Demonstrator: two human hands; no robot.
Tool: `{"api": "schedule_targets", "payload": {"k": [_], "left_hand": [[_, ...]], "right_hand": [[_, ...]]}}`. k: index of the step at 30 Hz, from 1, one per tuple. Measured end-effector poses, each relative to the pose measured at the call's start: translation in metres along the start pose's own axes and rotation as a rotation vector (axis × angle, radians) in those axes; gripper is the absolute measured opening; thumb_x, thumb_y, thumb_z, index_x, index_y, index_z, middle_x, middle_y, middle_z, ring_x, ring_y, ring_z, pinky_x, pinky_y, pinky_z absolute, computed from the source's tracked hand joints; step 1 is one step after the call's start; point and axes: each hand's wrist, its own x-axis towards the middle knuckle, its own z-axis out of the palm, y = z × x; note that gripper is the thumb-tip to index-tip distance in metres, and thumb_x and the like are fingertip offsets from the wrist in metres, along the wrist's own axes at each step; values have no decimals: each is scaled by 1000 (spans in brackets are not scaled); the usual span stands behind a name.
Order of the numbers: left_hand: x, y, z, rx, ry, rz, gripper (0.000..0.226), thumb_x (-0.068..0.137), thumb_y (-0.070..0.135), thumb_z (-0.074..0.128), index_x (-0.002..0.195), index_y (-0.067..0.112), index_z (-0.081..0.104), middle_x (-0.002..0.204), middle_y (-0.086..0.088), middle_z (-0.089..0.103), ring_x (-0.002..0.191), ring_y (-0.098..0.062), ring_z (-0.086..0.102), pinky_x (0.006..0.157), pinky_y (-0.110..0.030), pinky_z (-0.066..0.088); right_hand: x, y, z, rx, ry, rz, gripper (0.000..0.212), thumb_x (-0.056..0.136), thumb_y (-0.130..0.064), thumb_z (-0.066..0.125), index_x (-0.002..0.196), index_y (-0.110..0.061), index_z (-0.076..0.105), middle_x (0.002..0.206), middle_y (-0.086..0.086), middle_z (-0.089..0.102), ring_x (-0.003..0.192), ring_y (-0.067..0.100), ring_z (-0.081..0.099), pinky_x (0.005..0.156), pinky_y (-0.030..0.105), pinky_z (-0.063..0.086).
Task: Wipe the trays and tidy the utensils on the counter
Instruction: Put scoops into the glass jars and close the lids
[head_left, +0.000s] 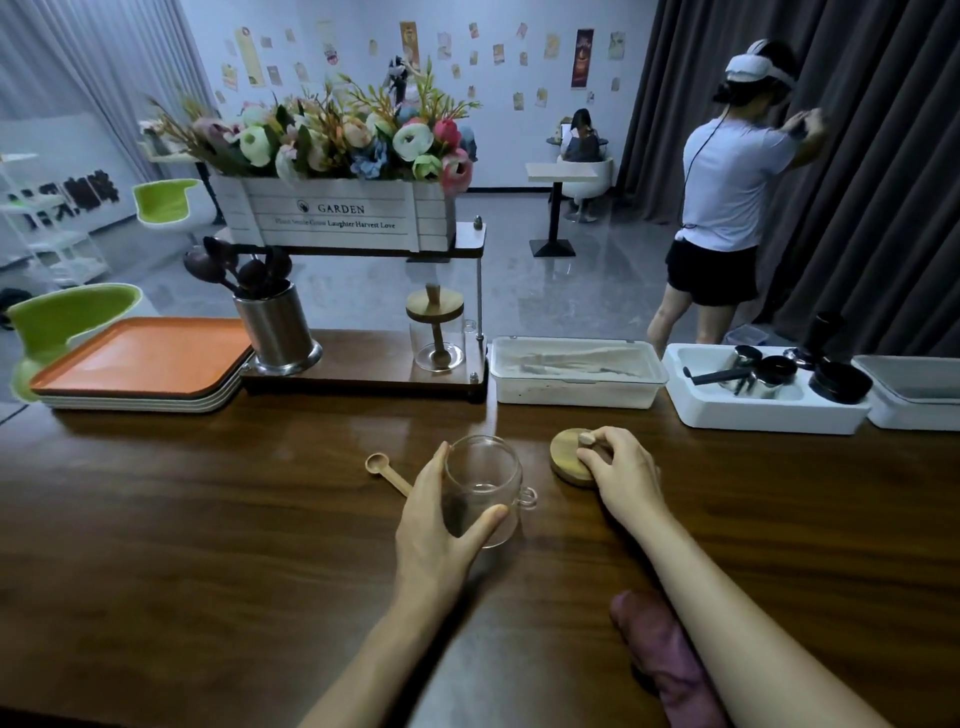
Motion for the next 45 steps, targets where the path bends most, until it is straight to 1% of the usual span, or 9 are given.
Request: {"api": "schedule_targets", "payload": {"k": [7,12,15,22,26,31,36,39,45], "left_hand": [[-11,-8,-25,1,19,13,88,66,65,76,144,49,37,145,32,48,137,8,44,106,-8,35],[-15,-23,-54,16,36,27,94,70,62,78,152,32,43,143,31,51,136,2,48,110,-23,42],[-17,-31,-77,27,59,29,89,71,60,78,150,42,41,149,24,51,139,0,46,111,-23,41],[-14,-45,-103,56,44,14,89,70,61,79,148,46,38,148,19,53,137,1,48,109,-18,40],[-10,-47,-102,47,30,19,90,69,67,77,148,48,37,148,22,51,138,2,46,109,-14,38],[4,-45,-91,33,1,31,89,67,73,74,145,54,34,147,28,47,136,6,46,107,-9,36],[18,-40,-64,4,-22,53,89,65,69,74,144,56,34,141,40,42,133,4,49,107,-14,39],[25,-35,-45,-1,-38,53,98,65,67,76,150,47,32,143,32,46,133,-5,52,109,-28,44],[36,-18,-15,-8,-74,43,107,68,56,81,155,39,21,145,21,41,137,-5,45,109,-26,37]], "right_hand": [[-8,-54,10,-92,24,-264,36,92,-26,72,126,-18,64,141,-1,58,139,24,44,111,42,35],[-24,-105,52,134,-269,-215,27,88,-41,73,114,-34,74,113,-12,73,108,7,65,99,29,49],[-29,-111,87,129,-383,-190,26,87,-43,74,112,-35,75,111,-15,73,106,5,65,98,30,50],[-30,-128,136,-92,-412,-268,38,78,-58,75,108,-34,75,103,-12,57,103,13,41,86,27,35],[-28,-130,133,-102,-375,-254,14,87,-43,70,91,-30,71,100,-10,58,103,16,45,84,32,41],[-20,-118,106,216,-296,2,4,86,-27,73,82,-26,71,77,-3,72,77,12,66,75,34,52],[-19,-109,52,788,-246,214,9,95,-3,64,101,-3,70,89,16,74,74,18,68,66,25,58],[-21,-104,26,857,-185,224,14,97,-4,61,106,-7,72,92,17,75,77,18,71,72,28,60],[-20,-98,-12,931,-184,207,15,96,-9,65,108,-8,74,92,13,74,82,19,71,68,24,57]]}}
